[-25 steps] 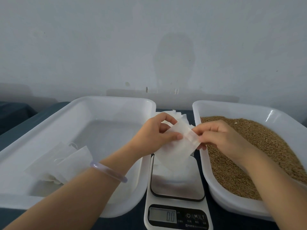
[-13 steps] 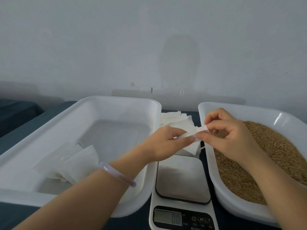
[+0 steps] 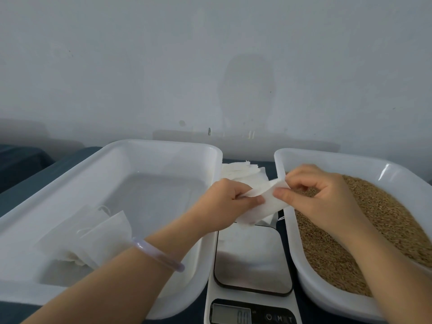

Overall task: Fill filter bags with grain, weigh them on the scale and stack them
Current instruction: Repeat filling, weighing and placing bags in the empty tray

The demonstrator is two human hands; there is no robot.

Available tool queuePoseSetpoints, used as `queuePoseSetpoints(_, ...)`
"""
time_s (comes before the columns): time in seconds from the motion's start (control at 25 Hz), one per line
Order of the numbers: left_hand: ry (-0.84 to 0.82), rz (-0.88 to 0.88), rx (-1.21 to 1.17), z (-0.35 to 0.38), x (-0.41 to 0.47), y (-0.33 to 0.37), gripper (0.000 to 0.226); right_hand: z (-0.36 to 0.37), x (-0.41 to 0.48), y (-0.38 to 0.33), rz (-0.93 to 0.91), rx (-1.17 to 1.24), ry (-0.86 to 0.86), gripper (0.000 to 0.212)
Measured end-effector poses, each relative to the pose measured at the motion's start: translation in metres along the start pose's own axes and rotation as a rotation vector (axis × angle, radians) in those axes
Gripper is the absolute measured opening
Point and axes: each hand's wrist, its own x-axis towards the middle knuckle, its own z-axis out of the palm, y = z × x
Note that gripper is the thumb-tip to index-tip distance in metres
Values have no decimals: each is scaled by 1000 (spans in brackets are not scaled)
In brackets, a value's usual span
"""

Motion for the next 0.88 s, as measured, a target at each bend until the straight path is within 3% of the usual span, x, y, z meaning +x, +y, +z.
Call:
queuePoseSetpoints(0.12,29,17,-28,0,1,-1,41,-1,0,-1,70,118,-179,6)
queuePoseSetpoints(0.2,19,10,-22,0,2,-3,39,-2,-2,0,102,125,-271,17)
queuePoseSetpoints(0.32,-28,-17,0,-1,3,-5,40,-3,-1,3,129,121,-263,28)
queuePoseSetpoints(0.4,-31,-16,1,0,4,-5,43,-5,-1,2,152,118,-257,23)
queuePoseSetpoints(0.56,-64,-36,-28,-2,2,-2,29,-16,-4,-4,146,191,-326,22)
queuePoseSetpoints(0.72,-115,18,-165,-9,-3,0,84,-21,-10,-14,116,121,-480,22)
queuePoseSetpoints(0.88,-283,44,-325,-4,-6,10,86,-17,-16,-19,35,-7,-552,27)
